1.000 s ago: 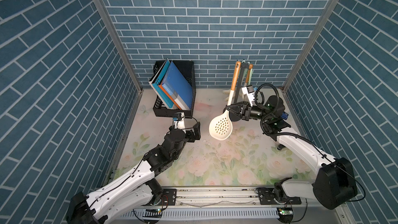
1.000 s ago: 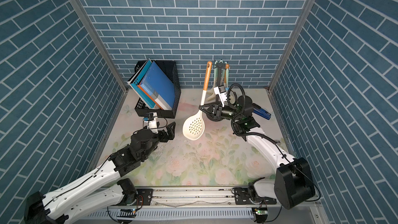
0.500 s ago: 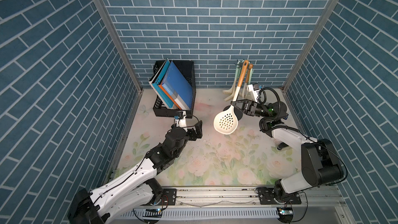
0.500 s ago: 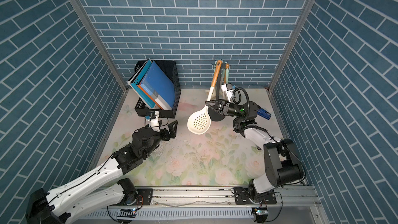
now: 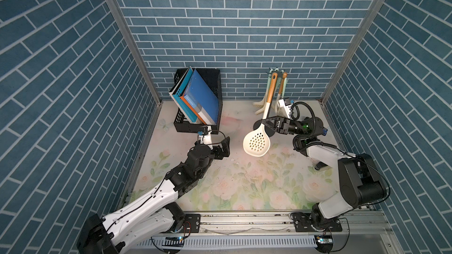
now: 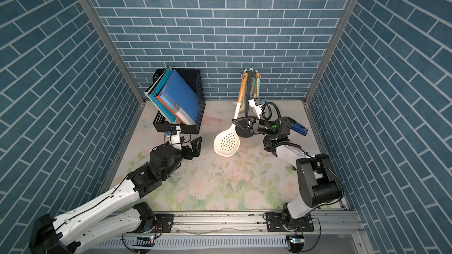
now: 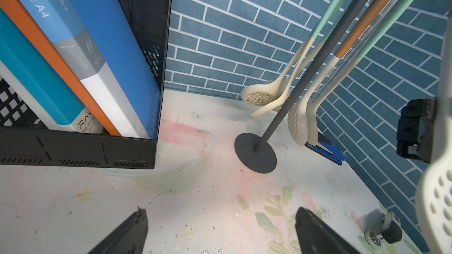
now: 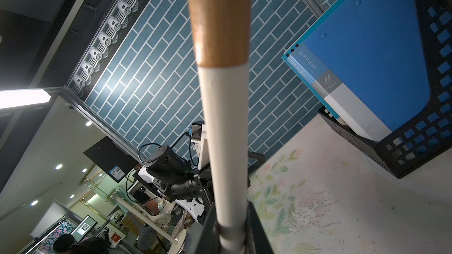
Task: Hang the skimmer on the kitchen utensil rack
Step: Hang the skimmer on the rack.
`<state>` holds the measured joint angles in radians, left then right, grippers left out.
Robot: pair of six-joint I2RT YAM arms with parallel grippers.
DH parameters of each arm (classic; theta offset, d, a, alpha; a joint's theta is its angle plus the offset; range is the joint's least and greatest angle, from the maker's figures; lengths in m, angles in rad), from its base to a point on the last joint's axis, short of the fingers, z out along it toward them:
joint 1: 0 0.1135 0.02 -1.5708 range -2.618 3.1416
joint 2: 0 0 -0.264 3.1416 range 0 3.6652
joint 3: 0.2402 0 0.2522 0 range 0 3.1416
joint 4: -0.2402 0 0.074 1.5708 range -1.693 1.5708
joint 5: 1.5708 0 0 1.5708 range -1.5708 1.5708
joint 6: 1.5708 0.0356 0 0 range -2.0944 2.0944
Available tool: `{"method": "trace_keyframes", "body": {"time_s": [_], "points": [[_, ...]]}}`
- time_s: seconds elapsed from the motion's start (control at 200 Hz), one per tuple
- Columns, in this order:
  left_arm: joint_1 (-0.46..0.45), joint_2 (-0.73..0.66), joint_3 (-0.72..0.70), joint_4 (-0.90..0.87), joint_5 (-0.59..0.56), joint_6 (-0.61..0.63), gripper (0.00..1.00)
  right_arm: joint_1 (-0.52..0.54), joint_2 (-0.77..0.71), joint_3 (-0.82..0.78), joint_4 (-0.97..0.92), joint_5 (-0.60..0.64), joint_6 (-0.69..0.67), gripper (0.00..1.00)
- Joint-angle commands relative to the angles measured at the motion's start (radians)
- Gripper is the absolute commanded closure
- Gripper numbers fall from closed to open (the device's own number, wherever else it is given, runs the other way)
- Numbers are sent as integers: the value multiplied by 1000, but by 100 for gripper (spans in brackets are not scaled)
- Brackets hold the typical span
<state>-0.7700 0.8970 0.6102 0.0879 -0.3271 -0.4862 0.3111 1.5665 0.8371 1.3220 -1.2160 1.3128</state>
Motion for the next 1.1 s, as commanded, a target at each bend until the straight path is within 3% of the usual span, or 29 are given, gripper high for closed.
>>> {"method": "trace_keyframes", "body": {"time_s": [0.0, 1.095], "points": [[6, -1, -13, 18, 5, -4, 0, -10, 2, 3, 74, -17, 46, 100], [8, 21, -13, 15, 17, -2, 0, -60, 55, 10, 73, -43, 28, 100]]}}
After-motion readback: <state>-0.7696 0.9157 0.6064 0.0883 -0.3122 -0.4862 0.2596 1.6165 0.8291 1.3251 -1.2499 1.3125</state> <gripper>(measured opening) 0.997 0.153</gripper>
